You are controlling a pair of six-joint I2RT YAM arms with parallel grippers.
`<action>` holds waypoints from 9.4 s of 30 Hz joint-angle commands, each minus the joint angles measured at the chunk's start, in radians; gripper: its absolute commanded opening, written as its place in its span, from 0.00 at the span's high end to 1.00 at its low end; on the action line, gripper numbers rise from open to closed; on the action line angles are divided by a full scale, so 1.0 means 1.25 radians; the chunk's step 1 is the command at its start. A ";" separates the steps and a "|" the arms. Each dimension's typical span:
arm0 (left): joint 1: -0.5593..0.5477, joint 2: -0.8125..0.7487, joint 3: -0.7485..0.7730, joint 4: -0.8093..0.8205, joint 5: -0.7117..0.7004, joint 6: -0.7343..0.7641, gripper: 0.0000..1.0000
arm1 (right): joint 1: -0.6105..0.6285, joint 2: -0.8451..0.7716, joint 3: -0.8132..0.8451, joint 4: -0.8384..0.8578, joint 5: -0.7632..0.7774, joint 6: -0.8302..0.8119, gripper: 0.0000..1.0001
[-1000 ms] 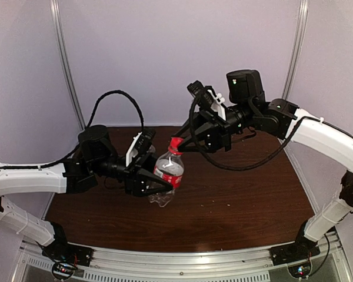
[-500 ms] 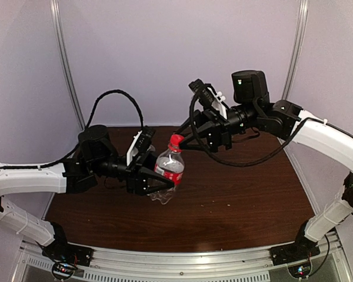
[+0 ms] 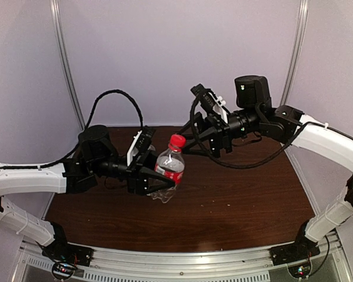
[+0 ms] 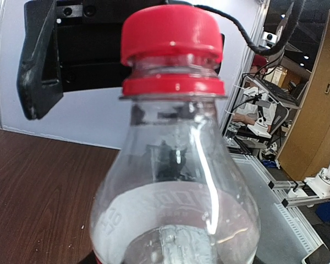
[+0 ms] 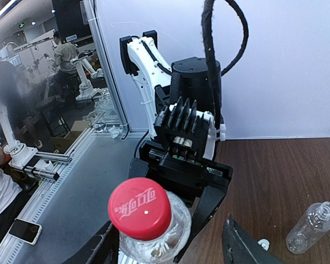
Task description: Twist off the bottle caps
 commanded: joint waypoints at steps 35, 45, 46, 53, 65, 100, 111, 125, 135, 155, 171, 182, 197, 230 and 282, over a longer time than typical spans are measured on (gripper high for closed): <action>-0.002 -0.030 0.044 -0.077 -0.256 0.061 0.56 | 0.086 -0.016 0.056 -0.016 0.444 0.338 0.21; -0.001 -0.033 0.043 -0.085 -0.276 0.064 0.56 | 0.088 -0.016 0.041 0.000 0.421 0.346 0.44; -0.002 -0.033 0.043 -0.085 -0.277 0.064 0.56 | 0.087 -0.016 0.040 0.001 0.418 0.347 0.47; -0.001 -0.031 0.041 -0.087 -0.284 0.065 0.56 | 0.088 -0.018 0.033 0.012 0.409 0.350 0.64; 0.000 -0.037 0.032 -0.092 -0.291 0.067 0.56 | 0.083 -0.043 0.032 0.009 0.436 0.328 0.80; 0.000 -0.102 0.005 -0.146 -0.240 0.098 0.56 | -0.020 -0.067 -0.045 0.023 0.390 0.158 0.79; 0.000 -0.220 -0.009 -0.321 -0.598 0.161 0.57 | -0.026 -0.037 -0.232 0.118 0.532 0.167 0.79; 0.000 -0.306 -0.044 -0.335 -0.726 0.146 0.56 | -0.030 0.283 -0.307 0.286 0.590 0.175 0.78; 0.000 -0.308 -0.051 -0.340 -0.734 0.151 0.55 | -0.030 0.397 -0.289 0.318 0.610 0.153 0.75; 0.000 -0.299 -0.050 -0.336 -0.735 0.160 0.55 | -0.030 0.415 -0.285 0.252 0.695 0.091 0.58; -0.001 -0.280 -0.062 -0.321 -0.721 0.155 0.52 | -0.032 0.186 -0.343 0.235 0.626 0.112 0.17; 0.000 -0.240 -0.067 -0.282 -0.645 0.157 0.52 | -0.032 -0.085 -0.308 0.197 0.456 0.145 0.07; -0.001 -0.137 -0.033 -0.190 -0.331 0.161 0.52 | 0.035 -0.057 -0.094 0.154 0.302 0.214 0.04; -0.002 -0.092 -0.018 -0.157 -0.302 0.151 0.43 | 0.092 0.040 -0.042 0.092 0.289 0.176 0.90; -0.002 -0.305 -0.079 -0.349 -0.887 0.105 0.02 | -0.067 0.248 -0.040 -0.017 0.787 0.150 0.86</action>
